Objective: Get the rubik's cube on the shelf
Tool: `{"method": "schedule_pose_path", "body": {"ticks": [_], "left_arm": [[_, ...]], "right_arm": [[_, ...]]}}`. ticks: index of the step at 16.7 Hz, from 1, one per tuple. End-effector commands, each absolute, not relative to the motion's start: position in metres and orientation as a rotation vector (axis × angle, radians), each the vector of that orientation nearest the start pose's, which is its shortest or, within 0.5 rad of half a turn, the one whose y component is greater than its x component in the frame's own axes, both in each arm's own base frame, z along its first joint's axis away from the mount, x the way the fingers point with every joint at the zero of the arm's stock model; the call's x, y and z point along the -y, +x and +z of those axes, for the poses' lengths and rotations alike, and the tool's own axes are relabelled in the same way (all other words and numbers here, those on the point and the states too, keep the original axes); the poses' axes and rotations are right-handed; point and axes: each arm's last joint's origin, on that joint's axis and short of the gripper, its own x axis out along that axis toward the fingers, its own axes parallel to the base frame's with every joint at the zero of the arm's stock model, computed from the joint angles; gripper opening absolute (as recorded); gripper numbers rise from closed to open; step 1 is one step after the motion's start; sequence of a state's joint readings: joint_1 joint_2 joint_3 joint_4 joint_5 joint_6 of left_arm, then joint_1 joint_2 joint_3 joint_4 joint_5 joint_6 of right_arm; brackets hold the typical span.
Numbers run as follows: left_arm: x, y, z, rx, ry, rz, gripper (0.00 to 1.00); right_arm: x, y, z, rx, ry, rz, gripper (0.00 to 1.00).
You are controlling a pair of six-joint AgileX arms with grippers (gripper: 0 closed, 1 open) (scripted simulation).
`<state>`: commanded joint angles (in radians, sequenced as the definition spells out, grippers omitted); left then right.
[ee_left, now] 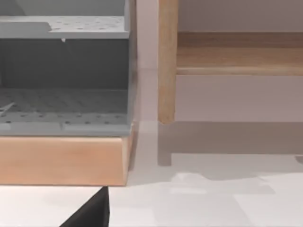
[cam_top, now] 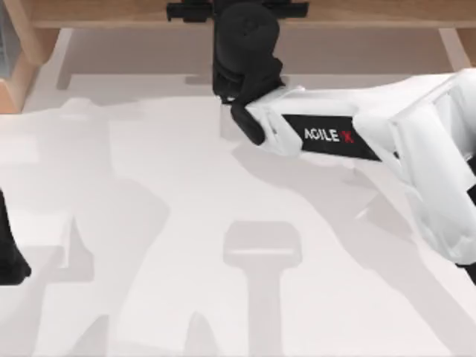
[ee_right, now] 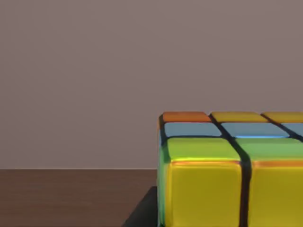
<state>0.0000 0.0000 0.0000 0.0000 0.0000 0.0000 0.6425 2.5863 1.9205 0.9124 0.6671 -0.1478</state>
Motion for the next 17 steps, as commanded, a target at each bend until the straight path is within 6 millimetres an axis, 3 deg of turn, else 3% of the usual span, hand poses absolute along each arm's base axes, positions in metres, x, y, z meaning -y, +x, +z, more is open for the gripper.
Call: {"method": "schedule_pose_path", "body": {"ticks": [1,14,17], "left_arm": [[0.0012,0.1057,0.1600,0.000,0.000,0.000,1.00],[0.0012,0.1057,0.1600,0.000,0.000,0.000,1.00],[0.0012,0.1057,0.1600,0.000,0.000,0.000,1.00]], "right_arm": [[-0.3323,0.4628,0.1570,0.200,-0.004,-0.009,0.00],[-0.3323,0.4628,0.1570,0.200,-0.004,-0.009,0.98],[-0.3323,0.4628,0.1570,0.200,-0.004,-0.009,1.00]]}}
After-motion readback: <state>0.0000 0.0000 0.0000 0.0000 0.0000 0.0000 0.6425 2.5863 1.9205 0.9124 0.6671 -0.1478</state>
